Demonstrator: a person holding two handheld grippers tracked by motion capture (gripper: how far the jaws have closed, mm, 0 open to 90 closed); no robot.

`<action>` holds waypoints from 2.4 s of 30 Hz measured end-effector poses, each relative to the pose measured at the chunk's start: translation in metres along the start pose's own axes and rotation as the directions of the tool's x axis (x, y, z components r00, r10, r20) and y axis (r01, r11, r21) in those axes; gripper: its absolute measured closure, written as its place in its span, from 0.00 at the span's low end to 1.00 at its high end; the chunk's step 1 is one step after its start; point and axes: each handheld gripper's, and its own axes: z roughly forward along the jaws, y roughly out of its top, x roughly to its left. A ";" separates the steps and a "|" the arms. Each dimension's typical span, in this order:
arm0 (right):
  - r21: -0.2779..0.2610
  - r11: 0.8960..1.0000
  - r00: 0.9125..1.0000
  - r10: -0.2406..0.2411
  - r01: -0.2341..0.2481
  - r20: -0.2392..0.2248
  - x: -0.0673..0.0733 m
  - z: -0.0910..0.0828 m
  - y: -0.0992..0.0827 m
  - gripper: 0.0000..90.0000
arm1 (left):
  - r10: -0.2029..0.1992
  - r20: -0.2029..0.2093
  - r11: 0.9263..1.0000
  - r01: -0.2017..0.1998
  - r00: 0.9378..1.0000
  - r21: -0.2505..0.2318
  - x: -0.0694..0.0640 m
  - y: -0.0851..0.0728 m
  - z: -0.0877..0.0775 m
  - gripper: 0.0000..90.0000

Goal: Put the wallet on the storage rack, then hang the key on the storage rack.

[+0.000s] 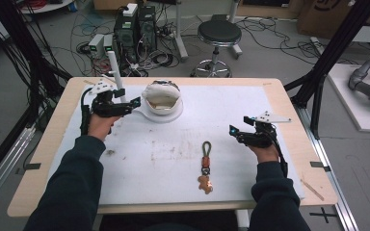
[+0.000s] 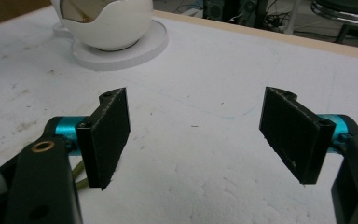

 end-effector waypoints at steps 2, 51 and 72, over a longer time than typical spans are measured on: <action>0.007 1.000 1.000 -0.021 0.021 0.022 0.001 0.000 0.001 0.26 | 0.002 -0.013 1.000 -0.003 1.000 -0.014 -0.001 -0.007 -0.009 0.22; 0.247 0.964 0.971 -0.039 0.098 -0.234 0.044 0.055 -0.018 0.65 | -0.022 -0.021 0.998 0.023 1.000 0.050 -0.031 -0.069 -0.041 0.29; 0.288 0.952 0.992 -0.072 0.100 -0.105 0.048 0.065 -0.013 0.96 | -0.019 0.052 0.990 0.012 0.998 0.142 -0.053 -0.074 -0.025 0.38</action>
